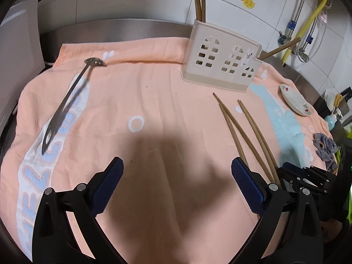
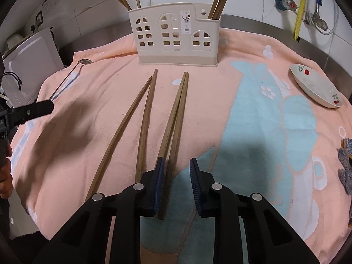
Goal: Organize utensils
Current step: 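Move both open tools back down to the remaining chopsticks, then close the right tool on a chopstick while the left tool grasps another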
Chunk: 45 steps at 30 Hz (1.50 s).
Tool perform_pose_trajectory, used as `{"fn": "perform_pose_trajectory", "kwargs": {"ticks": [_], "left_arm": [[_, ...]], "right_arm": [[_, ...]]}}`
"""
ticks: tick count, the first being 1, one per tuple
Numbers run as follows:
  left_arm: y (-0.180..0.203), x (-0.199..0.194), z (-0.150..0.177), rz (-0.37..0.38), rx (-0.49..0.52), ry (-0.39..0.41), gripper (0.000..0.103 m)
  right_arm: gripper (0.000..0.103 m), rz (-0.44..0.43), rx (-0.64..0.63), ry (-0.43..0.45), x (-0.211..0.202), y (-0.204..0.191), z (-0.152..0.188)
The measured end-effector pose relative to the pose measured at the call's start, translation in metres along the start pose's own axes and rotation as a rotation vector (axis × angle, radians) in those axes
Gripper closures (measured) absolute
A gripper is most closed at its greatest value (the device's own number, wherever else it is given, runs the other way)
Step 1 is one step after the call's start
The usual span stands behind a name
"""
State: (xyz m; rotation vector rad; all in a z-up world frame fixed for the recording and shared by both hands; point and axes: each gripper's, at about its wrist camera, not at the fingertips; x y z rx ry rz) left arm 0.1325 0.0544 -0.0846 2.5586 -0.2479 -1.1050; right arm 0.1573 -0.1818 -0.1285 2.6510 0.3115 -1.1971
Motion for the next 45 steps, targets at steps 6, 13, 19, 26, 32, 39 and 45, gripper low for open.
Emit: {"fn": "perform_pose_trajectory", "kwargs": {"ticks": [6,13,19,26,32,39,45], "left_arm": [[-0.001,0.003,0.005,0.0,-0.012,-0.015,0.006],[-0.002,0.005,0.007,-0.003,-0.017,-0.025,0.005],[-0.001,0.008,0.009,0.001,-0.018,-0.032,0.005],[0.011,0.014,0.015,0.011,0.009,-0.051,0.005],[0.03,0.024,0.024,0.032,0.041,-0.079,0.005],[0.049,0.034,0.03,0.053,0.079,-0.104,0.006],[0.064,0.041,0.033,0.074,0.109,-0.12,0.008]], "right_arm": [[0.084,0.01,-0.008,-0.008,0.003,-0.004,0.001],[0.085,0.021,-0.021,-0.005,0.005,-0.007,0.001],[0.091,0.06,-0.06,0.013,0.005,-0.014,0.002],[0.096,0.076,-0.067,0.029,0.004,-0.014,0.005],[0.097,0.071,-0.039,0.03,0.002,-0.005,0.006],[0.097,0.061,-0.015,0.03,0.0,0.005,0.011],[0.097,0.046,-0.002,0.029,0.001,0.009,0.013]]}}
Point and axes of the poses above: each gripper's, at about its wrist camera, not at the fingertips, and x roughly the way its jaws point, y to its right, z to its underside, and after that the axes turned 14 degrees about z, right-handed
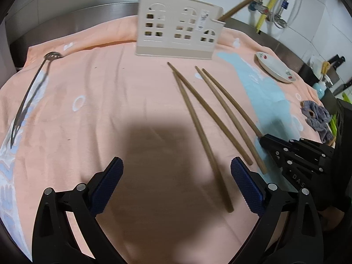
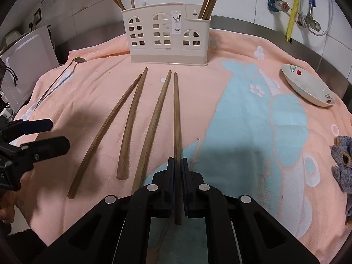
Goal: Organize utensils
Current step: 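Close the right tool on a chopstick while the left tool grasps another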
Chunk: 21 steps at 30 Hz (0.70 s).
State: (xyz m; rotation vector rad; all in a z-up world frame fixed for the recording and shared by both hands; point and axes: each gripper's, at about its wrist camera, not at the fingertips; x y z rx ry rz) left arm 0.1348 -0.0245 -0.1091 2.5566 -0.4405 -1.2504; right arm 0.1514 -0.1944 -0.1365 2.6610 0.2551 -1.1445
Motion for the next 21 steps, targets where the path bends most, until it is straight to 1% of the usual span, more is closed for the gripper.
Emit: {"fn": "perform_pose_trajectory", "kwargs": {"ticks": [1,3,4,6,8,10,11,12,13,14,16,18,21], "left_arm": [[0.002,0.001,0.0,0.004,0.005,-0.003,0.013],[0.005,0.005,0.0,0.014,0.006,-0.013,0.018],[0.006,0.006,0.0,0.019,0.004,-0.015,0.022],[0.009,0.01,-0.001,0.033,0.007,-0.023,0.028],[0.013,0.013,-0.001,0.039,0.014,-0.028,0.031],[0.016,0.016,-0.001,0.056,0.018,-0.036,0.041],[0.017,0.018,-0.001,0.06,0.02,-0.038,0.043],[0.018,0.02,-0.001,0.064,0.021,-0.041,0.048],[0.019,0.021,-0.001,0.068,0.02,-0.043,0.055],[0.02,0.023,0.0,0.074,0.018,-0.047,0.059],[0.021,0.025,0.0,0.08,0.019,-0.05,0.068],[0.022,0.026,0.0,0.089,0.02,-0.052,0.075],[0.023,0.029,0.0,0.094,0.017,-0.056,0.079]], "right_arm": [[0.097,-0.004,0.002,0.0,0.0,0.001,0.0],[0.097,-0.012,0.009,0.002,0.0,0.002,0.001],[0.097,-0.015,0.01,0.002,0.0,0.003,0.001],[0.097,-0.022,0.015,0.004,0.0,0.004,0.001],[0.097,-0.03,0.021,0.004,0.001,0.006,0.002],[0.097,-0.038,0.026,0.006,0.001,0.007,0.002],[0.097,-0.041,0.029,0.006,0.001,0.008,0.003],[0.097,-0.043,0.031,0.007,0.001,0.008,0.003],[0.097,-0.045,0.032,0.008,0.001,0.008,0.003],[0.097,-0.047,0.033,0.009,0.001,0.008,0.003],[0.097,-0.05,0.036,0.01,0.002,0.009,0.003],[0.097,-0.052,0.038,0.011,0.002,0.009,0.003],[0.097,-0.053,0.038,0.013,0.002,0.009,0.003]]}}
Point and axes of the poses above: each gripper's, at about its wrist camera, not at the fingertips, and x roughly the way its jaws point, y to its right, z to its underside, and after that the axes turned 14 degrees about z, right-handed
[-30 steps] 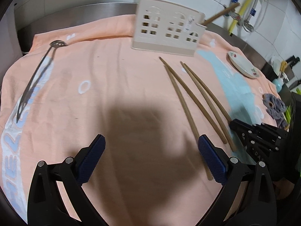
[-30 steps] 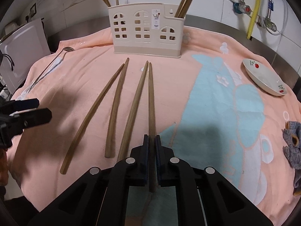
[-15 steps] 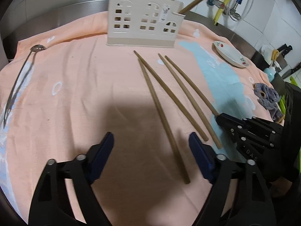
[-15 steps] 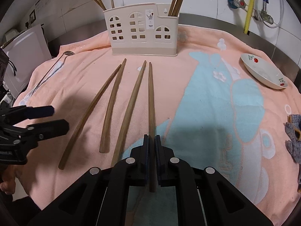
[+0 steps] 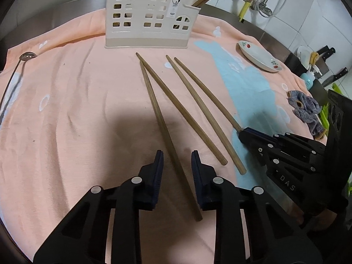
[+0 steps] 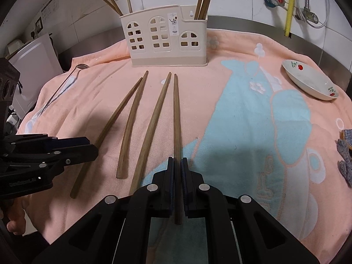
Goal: Organize utensils
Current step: 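Close the right tool on a chopstick while the left tool grasps another, then lift both held chopsticks up toward the white holder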
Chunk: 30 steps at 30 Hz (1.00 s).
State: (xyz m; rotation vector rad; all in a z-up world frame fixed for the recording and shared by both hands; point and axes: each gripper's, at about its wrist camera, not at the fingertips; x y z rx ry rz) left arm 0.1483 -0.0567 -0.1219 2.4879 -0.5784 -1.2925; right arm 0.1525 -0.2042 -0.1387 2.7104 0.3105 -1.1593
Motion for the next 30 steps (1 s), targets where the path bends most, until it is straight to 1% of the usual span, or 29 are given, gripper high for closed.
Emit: {"fn": "perform_pose_trajectory", "kwargs": {"ticks": [1,2,7,12,15,18,21,25,30], "left_arm": [[0.0,0.001,0.0,0.0,0.001,-0.003,0.081],[0.0,0.002,0.0,-0.003,-0.001,-0.007,0.082],[0.002,0.008,0.0,-0.009,0.001,-0.015,0.082],[0.005,0.01,0.0,-0.034,0.013,-0.019,0.082],[0.007,0.011,0.002,-0.073,0.032,-0.013,0.09],[0.005,0.01,0.001,-0.08,0.03,-0.011,0.094],[0.005,0.007,0.001,-0.093,0.043,-0.018,0.095],[-0.001,-0.006,-0.003,-0.105,0.042,0.008,0.097],[0.0,-0.031,-0.014,-0.114,0.069,0.075,0.098]], "right_arm": [[0.097,0.0,0.001,0.0,0.0,0.0,0.0],[0.097,-0.001,0.001,0.0,0.0,0.0,0.0],[0.097,0.001,0.0,0.0,0.0,0.0,0.0],[0.097,0.005,0.001,0.002,0.0,0.0,0.001],[0.097,0.01,-0.002,0.003,-0.001,-0.001,0.001],[0.097,0.011,0.001,0.003,0.0,-0.001,0.0],[0.097,0.012,0.004,0.004,-0.001,-0.003,0.0],[0.097,0.01,0.002,0.014,-0.005,-0.003,-0.002],[0.097,0.01,0.0,0.056,-0.018,0.0,-0.011]]}}
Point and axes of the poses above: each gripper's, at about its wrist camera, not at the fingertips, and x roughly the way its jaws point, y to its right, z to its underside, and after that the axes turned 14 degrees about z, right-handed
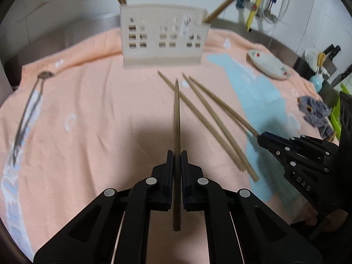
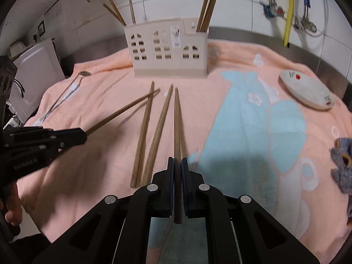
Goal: Organize utensils
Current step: 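Lift both held chopsticks up toward the white holder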
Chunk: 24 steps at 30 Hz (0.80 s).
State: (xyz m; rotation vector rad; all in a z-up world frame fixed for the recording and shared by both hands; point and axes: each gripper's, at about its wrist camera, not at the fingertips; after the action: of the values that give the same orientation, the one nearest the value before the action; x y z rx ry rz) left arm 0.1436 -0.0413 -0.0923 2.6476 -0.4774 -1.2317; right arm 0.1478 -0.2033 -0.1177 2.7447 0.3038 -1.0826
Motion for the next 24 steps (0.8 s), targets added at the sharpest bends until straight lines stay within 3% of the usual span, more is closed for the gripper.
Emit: {"fn": "perform_pose_trajectory", "kwargs": {"ticks": [11,24], "left_arm": [[0.0,-0.04,-0.04,-0.007,0.08,0.122,0.098],[-0.009,-0.062,-0.104,0.067,0.118,0.174,0.098]], "right_arm": [[0.097,-0.021,-0.01,0.145,-0.041,0.011,-0.058],[0.097,-0.052,-0.087,0.271,-0.079,0.02,-0.177]]}}
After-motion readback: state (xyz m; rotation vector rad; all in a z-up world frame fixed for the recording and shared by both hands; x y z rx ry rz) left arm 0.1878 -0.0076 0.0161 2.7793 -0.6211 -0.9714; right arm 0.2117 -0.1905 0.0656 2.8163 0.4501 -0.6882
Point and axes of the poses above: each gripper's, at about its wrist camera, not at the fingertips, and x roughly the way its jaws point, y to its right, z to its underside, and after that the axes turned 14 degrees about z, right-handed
